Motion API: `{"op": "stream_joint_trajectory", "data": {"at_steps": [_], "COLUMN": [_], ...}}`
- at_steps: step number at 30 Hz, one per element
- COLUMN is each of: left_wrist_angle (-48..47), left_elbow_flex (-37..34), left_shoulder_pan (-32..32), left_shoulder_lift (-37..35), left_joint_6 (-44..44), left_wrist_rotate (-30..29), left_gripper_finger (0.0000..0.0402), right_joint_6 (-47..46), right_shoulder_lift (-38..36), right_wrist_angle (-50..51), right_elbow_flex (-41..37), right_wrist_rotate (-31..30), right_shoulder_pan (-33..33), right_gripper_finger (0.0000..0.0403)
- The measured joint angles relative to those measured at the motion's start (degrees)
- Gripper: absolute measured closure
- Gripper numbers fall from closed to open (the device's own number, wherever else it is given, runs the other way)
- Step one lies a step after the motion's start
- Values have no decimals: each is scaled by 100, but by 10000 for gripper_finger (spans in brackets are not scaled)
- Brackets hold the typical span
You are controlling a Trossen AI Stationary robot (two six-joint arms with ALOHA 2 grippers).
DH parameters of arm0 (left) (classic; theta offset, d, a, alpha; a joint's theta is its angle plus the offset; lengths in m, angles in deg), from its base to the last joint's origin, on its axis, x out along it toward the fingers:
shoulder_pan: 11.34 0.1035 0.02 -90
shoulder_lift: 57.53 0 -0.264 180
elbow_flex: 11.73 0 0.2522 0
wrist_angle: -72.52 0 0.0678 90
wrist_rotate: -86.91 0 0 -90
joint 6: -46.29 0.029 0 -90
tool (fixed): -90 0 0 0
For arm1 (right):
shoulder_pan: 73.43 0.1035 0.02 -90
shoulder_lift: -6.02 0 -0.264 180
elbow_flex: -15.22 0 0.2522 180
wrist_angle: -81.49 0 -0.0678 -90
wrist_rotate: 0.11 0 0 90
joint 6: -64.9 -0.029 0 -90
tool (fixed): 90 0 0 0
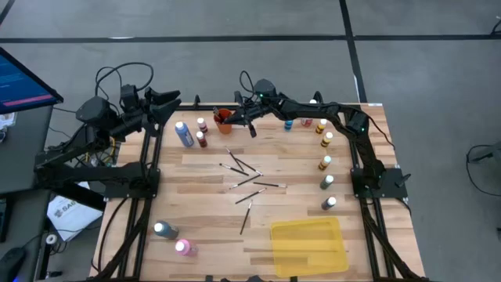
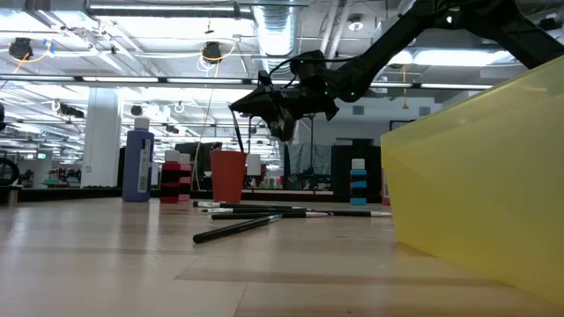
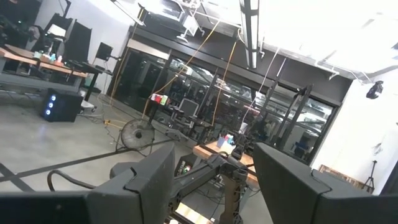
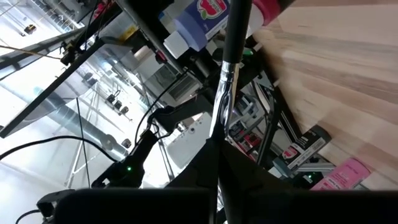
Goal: Pick & Place Paint Supplies
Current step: Put the black paint brush into the orange cup
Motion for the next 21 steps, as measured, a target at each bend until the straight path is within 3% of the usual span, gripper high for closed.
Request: {"op": "stream_joint_trajectory", "data": {"at_steps": [8, 21], "left_wrist_angle": [6, 69], "left_elbow_flex": [0, 0], "left_shoulder_pan": [1, 1], "left_shoulder_lift": [0, 0], "left_joint_6": [0, -9], "left_wrist_rotate": [-139, -139], "left_gripper_finger": [190, 190], "right_joint_6": [-605, -414], "right_shoulder_lift": [0, 2], "right_wrist_angle": [42, 144], "right_elbow_flex": [0, -2], "right_wrist_rotate": [-63, -391], "right_shoulder_pan": [171, -103], "right_gripper_finger": [403, 398]}}
